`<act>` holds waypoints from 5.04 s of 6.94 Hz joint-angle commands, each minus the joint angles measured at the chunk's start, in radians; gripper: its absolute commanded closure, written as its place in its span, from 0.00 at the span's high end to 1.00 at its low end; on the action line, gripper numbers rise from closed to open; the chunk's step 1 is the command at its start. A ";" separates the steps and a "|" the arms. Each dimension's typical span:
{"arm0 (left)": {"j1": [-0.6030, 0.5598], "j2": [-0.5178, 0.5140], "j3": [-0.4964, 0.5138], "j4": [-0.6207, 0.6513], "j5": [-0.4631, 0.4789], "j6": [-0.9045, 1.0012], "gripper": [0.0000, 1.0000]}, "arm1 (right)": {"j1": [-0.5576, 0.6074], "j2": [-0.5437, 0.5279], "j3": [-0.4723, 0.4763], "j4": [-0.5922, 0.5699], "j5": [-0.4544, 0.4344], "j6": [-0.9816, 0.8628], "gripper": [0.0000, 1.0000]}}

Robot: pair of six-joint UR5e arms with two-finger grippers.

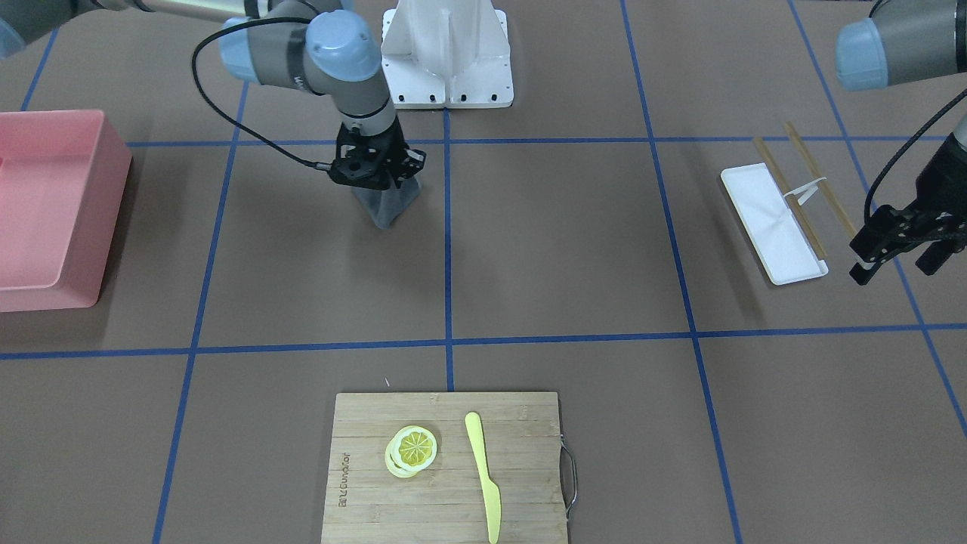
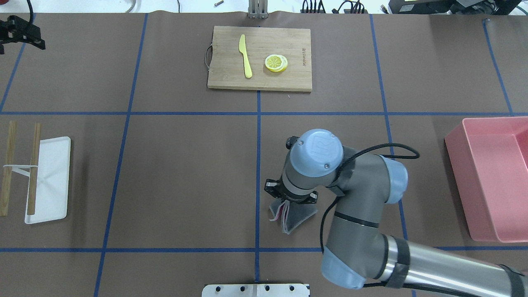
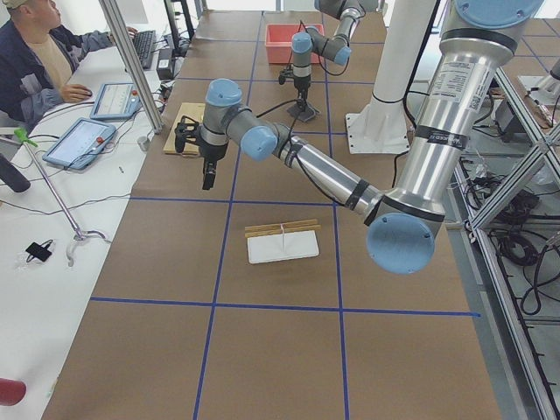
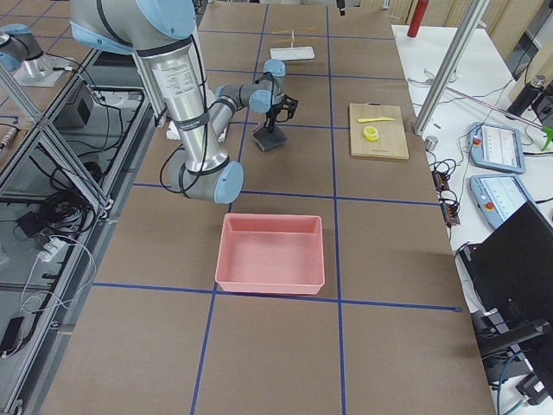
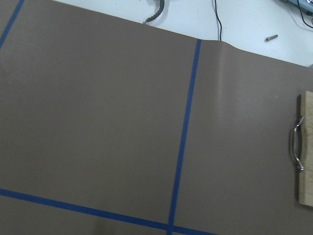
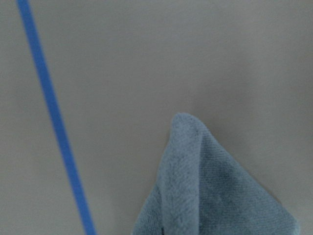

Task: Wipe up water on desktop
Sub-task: 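Wipe the cloth across the table surface with the right gripper, then carry the cloth with the right gripper over the pink bin, then lower the cloth into the pink bin and open the right gripper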

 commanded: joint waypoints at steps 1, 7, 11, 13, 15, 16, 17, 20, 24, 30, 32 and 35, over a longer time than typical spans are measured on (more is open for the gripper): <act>-0.065 0.040 0.021 0.001 -0.009 0.153 0.97 | 0.007 0.102 -0.089 0.014 -0.016 0.070 0.00; -0.101 0.057 0.055 -0.002 -0.011 0.220 0.97 | 0.210 -0.553 0.262 0.049 0.142 -0.442 0.00; -0.105 0.055 0.053 0.000 -0.042 0.217 0.97 | 0.067 -0.129 0.056 -0.021 0.113 -0.190 0.00; -0.105 0.057 0.054 0.000 -0.042 0.217 0.98 | 0.026 0.065 -0.091 -0.012 0.089 -0.064 0.00; -0.107 0.057 0.056 0.000 -0.042 0.218 0.97 | 0.030 0.094 -0.131 -0.011 0.078 -0.051 0.00; -0.107 0.057 0.061 0.000 -0.042 0.218 0.98 | 0.056 -0.059 -0.012 -0.009 0.087 -0.089 0.00; -0.107 0.057 0.059 -0.002 -0.043 0.218 0.97 | 0.113 -0.220 0.135 -0.015 0.123 -0.224 0.00; -0.111 0.055 0.053 -0.002 -0.042 0.217 0.97 | 0.249 -0.510 0.294 -0.023 0.171 -0.448 0.00; -0.114 0.057 0.051 -0.002 -0.042 0.218 0.98 | 0.540 -0.698 0.507 -0.225 0.223 -0.864 0.00; -0.119 0.059 0.048 -0.002 -0.043 0.218 0.98 | 0.831 -0.917 0.440 -0.224 0.315 -1.355 0.00; -0.117 0.068 0.048 -0.004 -0.043 0.218 0.98 | 0.831 -0.912 0.409 -0.221 0.311 -1.344 1.00; -0.117 0.071 0.053 0.001 -0.099 0.208 0.98 | 0.951 -0.885 0.402 -0.155 0.535 -1.346 1.00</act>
